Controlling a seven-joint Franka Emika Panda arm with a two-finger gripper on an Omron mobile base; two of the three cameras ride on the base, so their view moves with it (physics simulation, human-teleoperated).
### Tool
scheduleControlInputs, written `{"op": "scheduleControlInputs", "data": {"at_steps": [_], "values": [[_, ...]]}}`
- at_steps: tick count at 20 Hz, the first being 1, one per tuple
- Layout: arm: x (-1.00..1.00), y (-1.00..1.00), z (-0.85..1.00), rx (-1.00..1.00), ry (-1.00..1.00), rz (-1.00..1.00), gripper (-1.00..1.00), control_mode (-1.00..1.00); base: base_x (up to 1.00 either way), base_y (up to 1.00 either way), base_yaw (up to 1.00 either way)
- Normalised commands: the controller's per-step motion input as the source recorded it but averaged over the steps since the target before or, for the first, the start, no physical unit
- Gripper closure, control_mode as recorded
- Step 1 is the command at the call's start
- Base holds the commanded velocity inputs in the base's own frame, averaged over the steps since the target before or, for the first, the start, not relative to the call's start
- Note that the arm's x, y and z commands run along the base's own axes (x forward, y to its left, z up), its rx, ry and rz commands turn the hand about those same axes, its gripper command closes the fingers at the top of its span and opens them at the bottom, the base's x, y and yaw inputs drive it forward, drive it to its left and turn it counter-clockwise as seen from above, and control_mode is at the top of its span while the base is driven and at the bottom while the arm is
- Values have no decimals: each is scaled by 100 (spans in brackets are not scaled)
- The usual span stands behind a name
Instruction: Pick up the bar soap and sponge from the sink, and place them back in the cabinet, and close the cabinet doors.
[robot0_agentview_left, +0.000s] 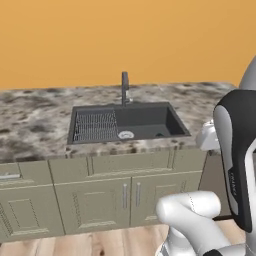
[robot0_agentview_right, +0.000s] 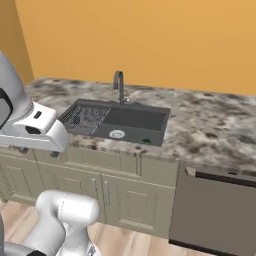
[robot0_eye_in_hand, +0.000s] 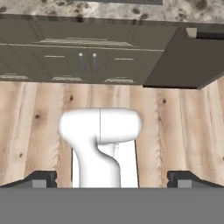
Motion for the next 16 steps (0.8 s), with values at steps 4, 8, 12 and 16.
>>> {"op": "scheduleControlInputs", "data": {"at_steps": [4,8,12,16], "values": [[0,0,0,0,0,0,-100,100,47,45,-23],[0,0,0,0,0,0,-100,100,41,27,-21],[0,0,0,0,0,0,-100,100,37,19,-20],[0,0,0,0,0,0,-100,100,39,14,-16]]}}
